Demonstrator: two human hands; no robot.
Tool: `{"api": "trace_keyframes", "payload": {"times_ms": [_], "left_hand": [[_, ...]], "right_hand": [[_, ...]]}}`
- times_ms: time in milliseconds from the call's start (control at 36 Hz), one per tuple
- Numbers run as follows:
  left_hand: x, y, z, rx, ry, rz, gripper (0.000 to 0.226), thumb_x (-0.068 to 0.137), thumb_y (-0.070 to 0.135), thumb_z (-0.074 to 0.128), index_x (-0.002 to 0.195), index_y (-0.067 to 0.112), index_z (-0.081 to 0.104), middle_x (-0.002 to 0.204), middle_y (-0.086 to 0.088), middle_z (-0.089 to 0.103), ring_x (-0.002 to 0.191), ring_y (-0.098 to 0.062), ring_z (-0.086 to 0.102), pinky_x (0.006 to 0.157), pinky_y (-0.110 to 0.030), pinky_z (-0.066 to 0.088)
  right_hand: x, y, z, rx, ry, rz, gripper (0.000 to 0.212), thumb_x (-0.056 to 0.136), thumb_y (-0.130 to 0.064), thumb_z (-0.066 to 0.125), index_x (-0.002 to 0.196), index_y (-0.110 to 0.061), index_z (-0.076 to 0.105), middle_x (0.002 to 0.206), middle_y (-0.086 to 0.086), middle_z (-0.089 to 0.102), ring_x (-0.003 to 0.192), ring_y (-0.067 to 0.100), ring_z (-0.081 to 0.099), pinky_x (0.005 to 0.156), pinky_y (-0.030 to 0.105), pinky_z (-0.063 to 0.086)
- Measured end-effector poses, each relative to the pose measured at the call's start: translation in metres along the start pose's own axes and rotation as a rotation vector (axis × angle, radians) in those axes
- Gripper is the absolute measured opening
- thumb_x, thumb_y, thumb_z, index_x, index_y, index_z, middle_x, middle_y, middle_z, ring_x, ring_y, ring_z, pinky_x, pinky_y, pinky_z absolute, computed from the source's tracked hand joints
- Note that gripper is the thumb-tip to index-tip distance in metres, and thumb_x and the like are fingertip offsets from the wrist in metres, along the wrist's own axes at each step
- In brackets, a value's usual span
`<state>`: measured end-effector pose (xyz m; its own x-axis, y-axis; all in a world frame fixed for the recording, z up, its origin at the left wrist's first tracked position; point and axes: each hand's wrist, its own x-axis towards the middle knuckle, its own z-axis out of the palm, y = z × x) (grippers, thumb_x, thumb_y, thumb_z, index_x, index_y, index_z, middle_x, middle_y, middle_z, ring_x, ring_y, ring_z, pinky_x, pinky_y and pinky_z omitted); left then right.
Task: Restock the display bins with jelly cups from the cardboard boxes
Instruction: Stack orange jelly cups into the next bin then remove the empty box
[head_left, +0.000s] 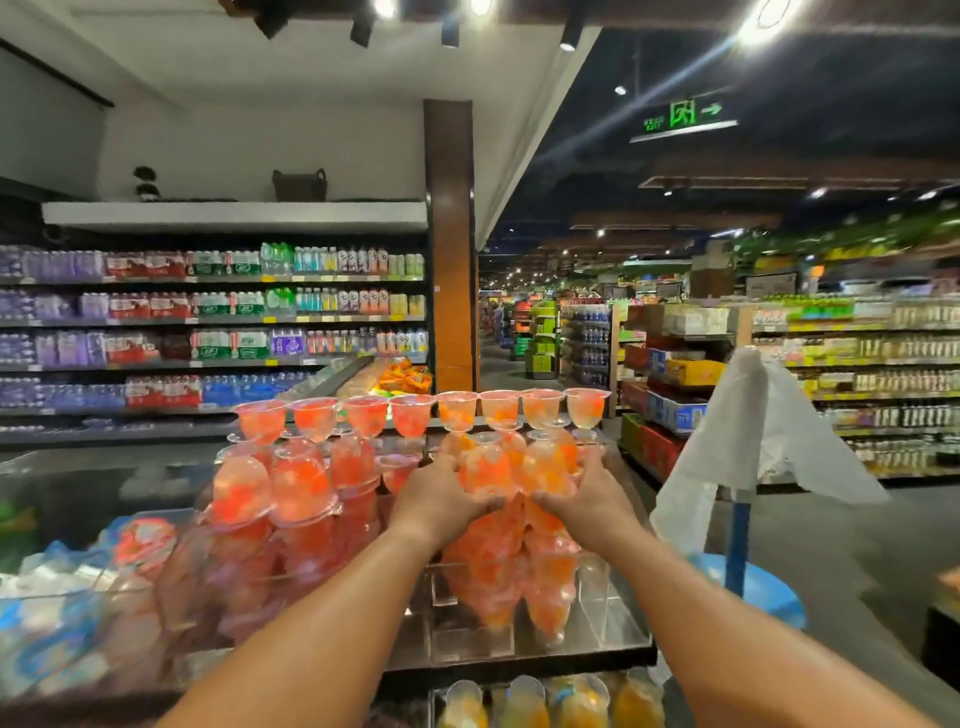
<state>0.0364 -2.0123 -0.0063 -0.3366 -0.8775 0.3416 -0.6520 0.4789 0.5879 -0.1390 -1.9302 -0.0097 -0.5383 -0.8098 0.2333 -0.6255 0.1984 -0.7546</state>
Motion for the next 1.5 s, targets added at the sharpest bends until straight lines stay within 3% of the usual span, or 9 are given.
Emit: {"api": "trace_keyframes", "payload": {"times_ms": [111, 333, 528, 833, 944, 1083, 1194, 1417, 1500], "left_hand": [[0.005, 0.003, 0.014, -0.046, 0.04, 0.002, 0.074, 0.066, 0.063, 0.084, 0.127, 0.029, 0.06, 0.107, 0.009, 0.073, 0.098, -0.018, 0.069, 0.086, -0.037, 0.057], [0.012, 0.006, 0.02, -0.049, 0.027, 0.029, 0.045, 0.077, 0.052, 0.082, 0.115, 0.03, 0.072, 0.12, 0.008, 0.067, 0.105, -0.02, 0.067, 0.09, -0.037, 0.055], [0.01, 0.002, 0.024, -0.069, 0.048, 0.047, 0.028, 0.082, 0.051, 0.078, 0.102, 0.033, 0.07, 0.1, 0.013, 0.07, 0.094, -0.016, 0.067, 0.085, -0.036, 0.055], [0.012, 0.002, 0.019, -0.033, -0.004, 0.1, 0.033, 0.083, 0.051, 0.078, 0.107, 0.032, 0.066, 0.109, 0.009, 0.069, 0.098, -0.014, 0.065, 0.089, -0.037, 0.055], [0.012, -0.001, 0.018, -0.074, -0.021, 0.102, 0.032, 0.082, 0.051, 0.079, 0.107, 0.034, 0.067, 0.107, 0.014, 0.068, 0.096, -0.011, 0.066, 0.088, -0.036, 0.056], [0.01, -0.001, 0.019, -0.152, -0.006, 0.075, 0.054, 0.085, 0.042, 0.079, 0.132, 0.023, 0.06, 0.115, 0.01, 0.063, 0.104, -0.013, 0.06, 0.086, -0.024, 0.047], [0.011, -0.005, 0.021, -0.14, 0.024, 0.062, 0.062, 0.082, 0.046, 0.081, 0.134, 0.02, 0.06, 0.133, 0.003, 0.063, 0.114, -0.017, 0.061, 0.094, -0.029, 0.051], [0.011, -0.004, 0.02, -0.167, 0.0, 0.098, 0.042, 0.083, 0.044, 0.081, 0.118, 0.027, 0.066, 0.105, 0.015, 0.068, 0.096, -0.007, 0.064, 0.086, -0.025, 0.053], [0.01, -0.003, 0.022, -0.165, 0.008, 0.11, 0.04, 0.083, 0.046, 0.08, 0.116, 0.027, 0.068, 0.112, 0.012, 0.069, 0.1, -0.01, 0.067, 0.086, -0.026, 0.055]], "right_hand": [[-0.001, 0.005, 0.007, -0.028, 0.002, 0.026, 0.074, 0.082, -0.056, 0.074, 0.141, -0.022, 0.044, 0.133, 0.006, 0.061, 0.122, 0.033, 0.056, 0.102, 0.047, 0.048], [0.004, 0.015, 0.006, -0.102, -0.02, -0.045, 0.052, 0.094, -0.042, 0.069, 0.134, -0.013, 0.051, 0.126, 0.006, 0.063, 0.117, 0.027, 0.057, 0.092, 0.035, 0.046], [0.007, 0.024, 0.017, -0.09, 0.076, -0.047, 0.045, 0.089, -0.055, 0.068, 0.117, -0.021, 0.058, 0.113, 0.002, 0.066, 0.103, 0.024, 0.06, 0.08, 0.035, 0.048], [0.004, 0.023, 0.022, -0.137, 0.164, -0.05, 0.039, 0.09, -0.054, 0.066, 0.109, -0.02, 0.061, 0.105, 0.0, 0.066, 0.088, 0.018, 0.054, 0.071, 0.03, 0.042], [0.006, 0.023, 0.019, -0.101, 0.121, -0.055, 0.046, 0.088, -0.054, 0.069, 0.117, -0.02, 0.059, 0.113, 0.001, 0.065, 0.101, 0.021, 0.059, 0.082, 0.034, 0.05], [0.008, 0.018, 0.012, 0.045, 0.06, -0.104, 0.072, 0.087, -0.045, 0.075, 0.146, -0.023, 0.041, 0.135, 0.003, 0.058, 0.124, 0.028, 0.055, 0.1, 0.04, 0.046], [0.006, 0.023, 0.014, 0.03, 0.055, -0.089, 0.067, 0.091, -0.05, 0.069, 0.146, -0.022, 0.043, 0.135, 0.003, 0.061, 0.123, 0.027, 0.056, 0.098, 0.042, 0.049], [0.005, 0.03, 0.017, 0.032, 0.097, -0.086, 0.073, 0.085, -0.062, 0.067, 0.145, -0.024, 0.046, 0.136, 0.001, 0.061, 0.124, 0.027, 0.057, 0.101, 0.048, 0.051], [0.008, 0.03, 0.016, 0.042, 0.102, -0.079, 0.068, 0.086, -0.058, 0.068, 0.142, -0.024, 0.048, 0.133, 0.001, 0.062, 0.121, 0.026, 0.058, 0.1, 0.046, 0.051]]}}
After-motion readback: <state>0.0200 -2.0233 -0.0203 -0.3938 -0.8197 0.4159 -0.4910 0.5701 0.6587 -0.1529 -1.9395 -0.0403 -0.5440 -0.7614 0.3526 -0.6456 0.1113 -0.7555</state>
